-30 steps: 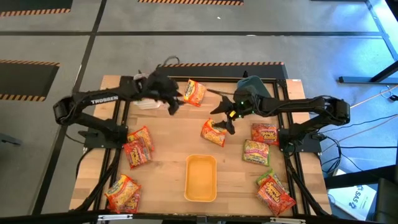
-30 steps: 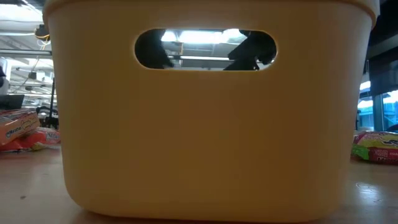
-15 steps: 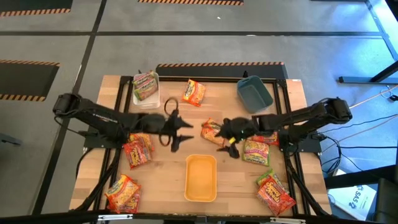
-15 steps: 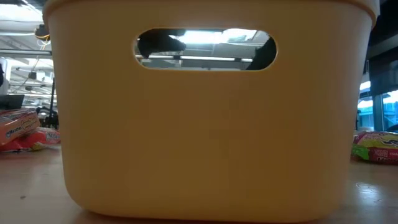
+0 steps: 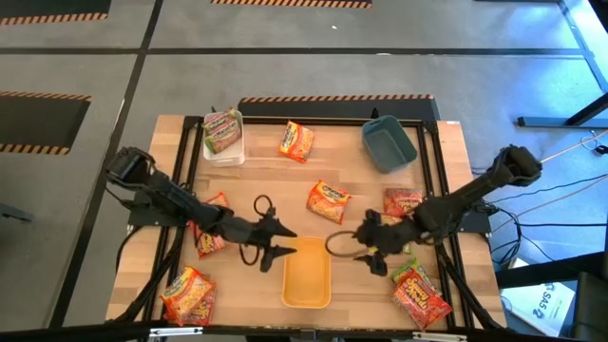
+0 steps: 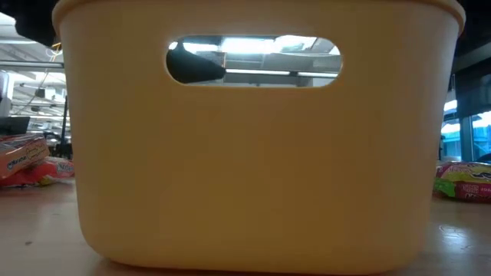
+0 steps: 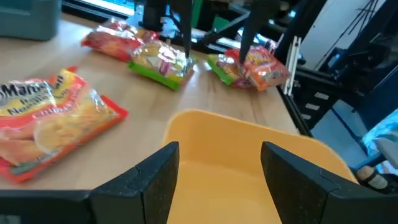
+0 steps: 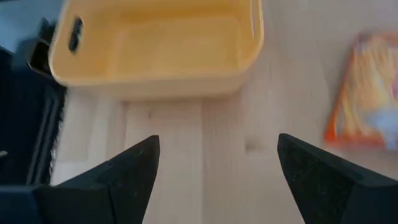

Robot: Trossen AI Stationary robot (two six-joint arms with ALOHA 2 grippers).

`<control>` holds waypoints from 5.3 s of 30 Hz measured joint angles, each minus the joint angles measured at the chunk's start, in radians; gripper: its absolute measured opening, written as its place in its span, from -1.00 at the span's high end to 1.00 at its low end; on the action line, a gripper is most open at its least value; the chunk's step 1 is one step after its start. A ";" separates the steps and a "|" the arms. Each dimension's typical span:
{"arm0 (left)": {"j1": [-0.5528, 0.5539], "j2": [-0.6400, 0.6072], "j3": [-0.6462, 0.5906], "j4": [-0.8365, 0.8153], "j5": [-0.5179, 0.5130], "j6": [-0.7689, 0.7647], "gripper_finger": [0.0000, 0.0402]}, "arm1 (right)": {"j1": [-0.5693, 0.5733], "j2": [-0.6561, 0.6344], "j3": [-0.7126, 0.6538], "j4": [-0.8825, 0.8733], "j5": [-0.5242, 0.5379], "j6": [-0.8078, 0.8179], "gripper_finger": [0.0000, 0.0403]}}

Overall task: Sort Maruchan noodles
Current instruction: Put the top green noodle pack into the white bin

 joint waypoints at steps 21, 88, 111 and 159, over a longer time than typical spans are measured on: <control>-0.011 0.134 0.152 0.002 -0.002 0.073 -0.10 | 0.347 0.031 -0.012 -0.508 0.136 0.698 -0.54; 0.062 0.413 0.692 -0.574 0.014 0.139 -0.10 | 0.256 0.021 -0.253 0.223 0.332 0.091 -0.21; 0.013 0.413 0.691 -0.594 -0.020 0.140 -0.10 | 0.256 0.383 -0.248 0.359 0.731 -0.297 -0.36; -0.069 0.314 0.691 -0.847 -0.132 0.194 -0.10 | 0.255 0.149 -0.196 0.347 0.717 -0.348 1.00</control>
